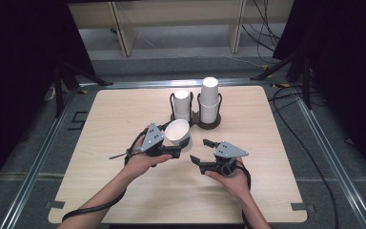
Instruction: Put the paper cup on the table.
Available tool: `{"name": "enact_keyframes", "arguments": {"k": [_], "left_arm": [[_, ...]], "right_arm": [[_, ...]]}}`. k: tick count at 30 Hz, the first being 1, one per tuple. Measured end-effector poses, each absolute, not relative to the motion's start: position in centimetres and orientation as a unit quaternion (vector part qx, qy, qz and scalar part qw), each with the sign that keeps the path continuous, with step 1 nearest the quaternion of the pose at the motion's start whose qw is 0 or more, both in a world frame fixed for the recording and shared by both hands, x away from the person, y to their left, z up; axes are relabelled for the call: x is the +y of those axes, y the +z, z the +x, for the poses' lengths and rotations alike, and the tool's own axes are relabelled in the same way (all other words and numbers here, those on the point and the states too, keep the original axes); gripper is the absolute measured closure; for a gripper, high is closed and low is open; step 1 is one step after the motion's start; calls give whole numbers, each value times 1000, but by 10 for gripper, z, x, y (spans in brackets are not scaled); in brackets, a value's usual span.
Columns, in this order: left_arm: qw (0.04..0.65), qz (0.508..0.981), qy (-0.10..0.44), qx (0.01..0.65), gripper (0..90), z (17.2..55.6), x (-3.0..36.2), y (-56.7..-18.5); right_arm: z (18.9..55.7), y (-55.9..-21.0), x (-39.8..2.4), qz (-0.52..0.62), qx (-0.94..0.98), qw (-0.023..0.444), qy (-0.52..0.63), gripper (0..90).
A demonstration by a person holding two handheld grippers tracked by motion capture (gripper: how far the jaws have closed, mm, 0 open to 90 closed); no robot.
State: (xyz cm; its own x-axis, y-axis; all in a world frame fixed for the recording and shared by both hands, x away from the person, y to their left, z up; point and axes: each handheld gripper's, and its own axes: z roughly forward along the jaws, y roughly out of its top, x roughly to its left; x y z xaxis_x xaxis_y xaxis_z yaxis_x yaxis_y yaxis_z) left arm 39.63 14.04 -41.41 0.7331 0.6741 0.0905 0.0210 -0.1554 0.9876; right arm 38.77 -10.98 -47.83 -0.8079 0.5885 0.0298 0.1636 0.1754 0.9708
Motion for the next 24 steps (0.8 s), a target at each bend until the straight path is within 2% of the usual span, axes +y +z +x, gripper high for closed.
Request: {"name": "enact_keyframes", "arguments": {"k": [1, 5, 6, 8, 9, 13, 14, 18, 24], "left_arm": [[602, 709, 272, 245, 190, 396, 141, -414], [597, 710, 281, 246, 190, 395, 144, -415], [595, 710, 284, 247, 191, 395, 145, -415], [592, 710, 287, 250, 192, 395, 148, -415], [591, 710, 289, 251, 192, 395, 149, -415], [588, 710, 292, 255, 193, 395, 153, -416], [591, 707, 293, 255, 194, 395, 154, -417], [579, 712, 298, 264, 196, 395, 162, -417], [575, 709, 303, 273, 198, 395, 169, -418]], "right_arm": [[389, -478, -111, 246, 745, 192, 590, 215], [388, -478, -111, 258, 743, 183, 590, 216], [388, -477, -113, 255, 743, 203, 585, 217], [387, -478, -113, 264, 745, 188, 583, 218], [390, -478, -114, 252, 743, 202, 586, 219], [389, -478, -116, 260, 743, 200, 583, 221], [389, -478, -116, 266, 743, 184, 585, 222], [391, -479, -118, 262, 735, 210, 589, 228], [390, -479, -119, 279, 737, 192, 584, 231]]}}
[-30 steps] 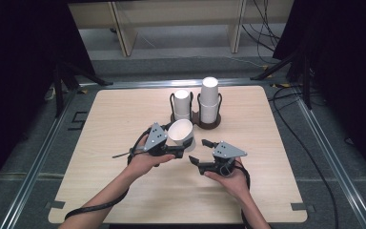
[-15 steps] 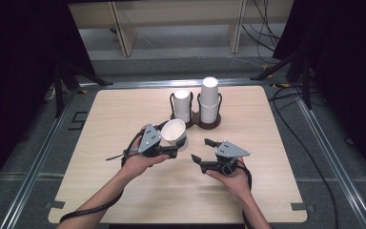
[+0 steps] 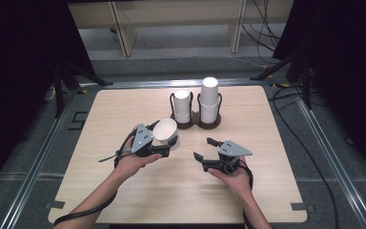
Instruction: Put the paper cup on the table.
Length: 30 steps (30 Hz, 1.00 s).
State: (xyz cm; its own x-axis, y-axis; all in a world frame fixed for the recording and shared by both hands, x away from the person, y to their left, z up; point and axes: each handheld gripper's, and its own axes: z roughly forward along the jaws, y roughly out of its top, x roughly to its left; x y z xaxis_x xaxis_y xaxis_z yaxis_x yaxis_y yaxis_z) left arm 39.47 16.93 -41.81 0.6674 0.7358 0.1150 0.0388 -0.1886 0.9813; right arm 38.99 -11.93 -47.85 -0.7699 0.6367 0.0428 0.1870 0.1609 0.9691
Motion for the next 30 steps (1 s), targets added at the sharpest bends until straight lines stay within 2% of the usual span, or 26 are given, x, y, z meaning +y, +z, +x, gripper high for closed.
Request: {"name": "enact_keyframes", "arguments": {"k": [7, 9, 13, 16, 30], "left_arm": [[573, 706, 309, 279, 198, 395, 177, -419], [568, 709, 312, 278, 198, 396, 180, -420], [564, 709, 317, 280, 197, 397, 183, -422], [562, 708, 323, 282, 198, 398, 187, -425], [549, 700, 342, 303, 199, 401, 206, -430]], "right_arm": [[392, -479, -120, 275, 727, 212, 592, 234], [390, -480, -119, 286, 729, 192, 592, 235], [391, -479, -121, 284, 729, 206, 587, 239], [392, -481, -120, 287, 726, 187, 596, 242], [392, -480, -123, 292, 730, 198, 586, 249]]}}
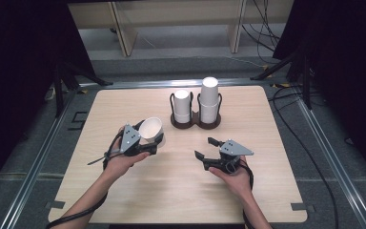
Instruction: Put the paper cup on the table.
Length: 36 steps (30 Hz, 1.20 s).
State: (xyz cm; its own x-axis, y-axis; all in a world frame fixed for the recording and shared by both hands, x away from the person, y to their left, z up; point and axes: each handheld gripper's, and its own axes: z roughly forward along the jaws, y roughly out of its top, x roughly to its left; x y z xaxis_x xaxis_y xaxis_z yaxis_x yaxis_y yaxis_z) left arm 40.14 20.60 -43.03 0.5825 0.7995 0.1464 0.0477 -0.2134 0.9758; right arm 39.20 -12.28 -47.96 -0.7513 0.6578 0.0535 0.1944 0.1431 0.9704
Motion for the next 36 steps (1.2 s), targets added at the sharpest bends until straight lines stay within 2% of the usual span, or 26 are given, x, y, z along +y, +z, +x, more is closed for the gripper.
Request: {"name": "enact_keyframes", "arguments": {"k": [4, 6, 8, 9, 10, 11, 18, 24, 29, 36], "left_arm": [[548, 697, 347, 305, 199, 402, 209, -432], [547, 696, 349, 308, 200, 402, 211, -432], [546, 695, 350, 310, 200, 403, 213, -433], [545, 694, 353, 311, 199, 403, 214, -433], [544, 693, 354, 314, 199, 404, 215, -434], [544, 691, 354, 316, 200, 404, 216, -434], [539, 687, 368, 319, 200, 408, 221, -436], [530, 683, 370, 339, 200, 410, 224, -439], [521, 679, 379, 352, 200, 417, 228, -442], [512, 673, 387, 367, 200, 424, 233, -445]], "right_arm": [[391, -480, -122, 299, 729, 186, 586, 249], [392, -480, -123, 295, 730, 195, 585, 250], [390, -480, -122, 304, 728, 182, 587, 250], [392, -480, -123, 293, 729, 199, 586, 251], [390, -480, -120, 306, 723, 172, 595, 251], [393, -480, -123, 291, 725, 196, 593, 251], [392, -481, -122, 299, 724, 179, 595, 253], [393, -481, -122, 300, 718, 202, 594, 254], [392, -480, -122, 302, 722, 182, 595, 255], [392, -479, -124, 301, 726, 192, 588, 255]]}}
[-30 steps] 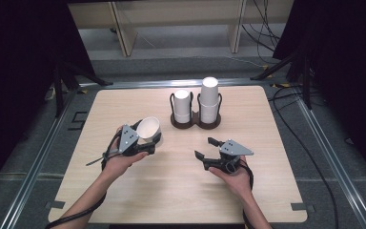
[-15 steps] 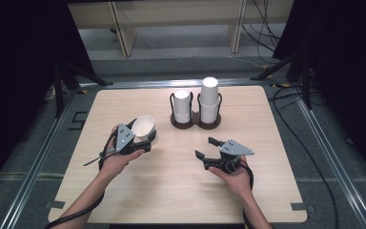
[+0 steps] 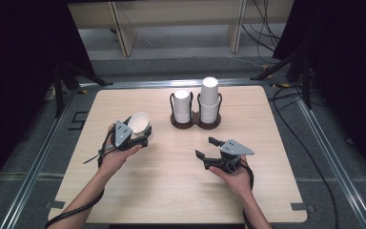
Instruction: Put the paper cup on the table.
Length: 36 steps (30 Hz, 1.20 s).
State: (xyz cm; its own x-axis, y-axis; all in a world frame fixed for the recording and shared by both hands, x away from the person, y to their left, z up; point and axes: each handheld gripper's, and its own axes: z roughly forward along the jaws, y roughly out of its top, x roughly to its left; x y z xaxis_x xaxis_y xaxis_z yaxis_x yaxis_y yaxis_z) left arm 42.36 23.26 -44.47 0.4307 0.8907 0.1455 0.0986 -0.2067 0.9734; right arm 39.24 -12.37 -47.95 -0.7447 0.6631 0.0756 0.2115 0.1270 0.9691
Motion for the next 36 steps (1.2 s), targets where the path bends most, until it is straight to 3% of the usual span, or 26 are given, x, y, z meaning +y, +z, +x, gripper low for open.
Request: {"name": "enact_keyframes", "arguments": {"k": [36], "left_arm": [[455, 668, 390, 441, 195, 466, 239, -476]], "right_arm": [[394, -481, -124, 304, 723, 187, 592, 257]]}}
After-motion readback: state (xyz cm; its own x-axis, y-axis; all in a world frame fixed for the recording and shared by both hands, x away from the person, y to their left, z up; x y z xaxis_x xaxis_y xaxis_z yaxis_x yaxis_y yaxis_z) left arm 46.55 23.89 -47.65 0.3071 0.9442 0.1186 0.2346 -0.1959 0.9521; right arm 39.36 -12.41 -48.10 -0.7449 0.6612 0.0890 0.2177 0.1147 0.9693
